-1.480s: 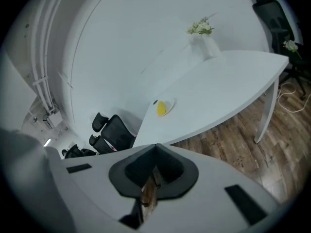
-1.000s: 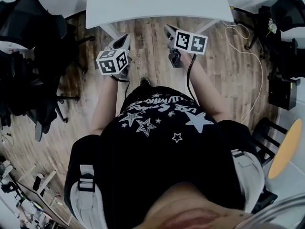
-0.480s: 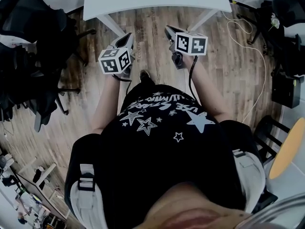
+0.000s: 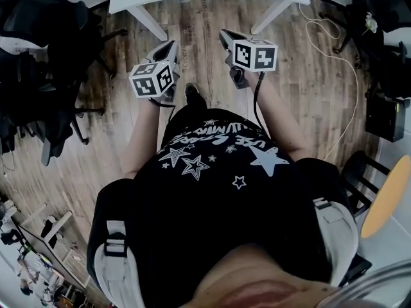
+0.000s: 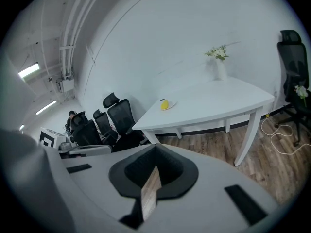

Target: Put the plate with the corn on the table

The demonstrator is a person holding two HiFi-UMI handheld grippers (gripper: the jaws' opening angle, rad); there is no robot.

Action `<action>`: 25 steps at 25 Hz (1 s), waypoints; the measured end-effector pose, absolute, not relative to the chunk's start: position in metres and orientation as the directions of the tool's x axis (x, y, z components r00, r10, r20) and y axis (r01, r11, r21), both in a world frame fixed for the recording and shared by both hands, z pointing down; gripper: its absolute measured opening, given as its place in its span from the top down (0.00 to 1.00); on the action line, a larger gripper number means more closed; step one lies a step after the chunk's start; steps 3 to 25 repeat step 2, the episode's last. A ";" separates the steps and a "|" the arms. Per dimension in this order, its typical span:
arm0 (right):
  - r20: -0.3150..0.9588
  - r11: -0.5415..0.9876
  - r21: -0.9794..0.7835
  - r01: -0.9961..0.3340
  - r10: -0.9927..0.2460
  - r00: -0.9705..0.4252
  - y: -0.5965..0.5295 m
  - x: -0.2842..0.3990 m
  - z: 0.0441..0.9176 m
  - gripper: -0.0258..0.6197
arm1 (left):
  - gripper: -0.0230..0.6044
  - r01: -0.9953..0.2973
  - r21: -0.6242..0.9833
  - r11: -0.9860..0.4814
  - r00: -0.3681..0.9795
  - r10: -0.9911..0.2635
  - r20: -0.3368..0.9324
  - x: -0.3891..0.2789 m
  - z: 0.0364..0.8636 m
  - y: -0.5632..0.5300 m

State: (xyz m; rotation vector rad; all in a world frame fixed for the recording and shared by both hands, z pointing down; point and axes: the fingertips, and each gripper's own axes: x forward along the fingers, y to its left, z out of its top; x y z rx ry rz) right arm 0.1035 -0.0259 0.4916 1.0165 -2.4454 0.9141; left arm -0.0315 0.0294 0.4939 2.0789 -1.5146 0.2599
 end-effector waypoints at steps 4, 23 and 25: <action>0.514 0.546 -0.423 -0.723 -0.512 -0.688 -0.023 0.105 0.489 0.95 | 0.96 -0.924 0.315 -0.217 0.348 -0.820 0.454 -0.029 0.492 0.033; 0.514 0.546 -0.423 -0.723 -0.512 -0.688 -0.023 0.105 0.489 0.95 | 0.96 -0.924 0.315 -0.217 0.348 -0.820 0.454 -0.029 0.492 0.033; 0.514 0.546 -0.423 -0.723 -0.512 -0.688 -0.023 0.105 0.489 0.95 | 0.96 -0.924 0.315 -0.217 0.348 -0.820 0.454 -0.029 0.492 0.033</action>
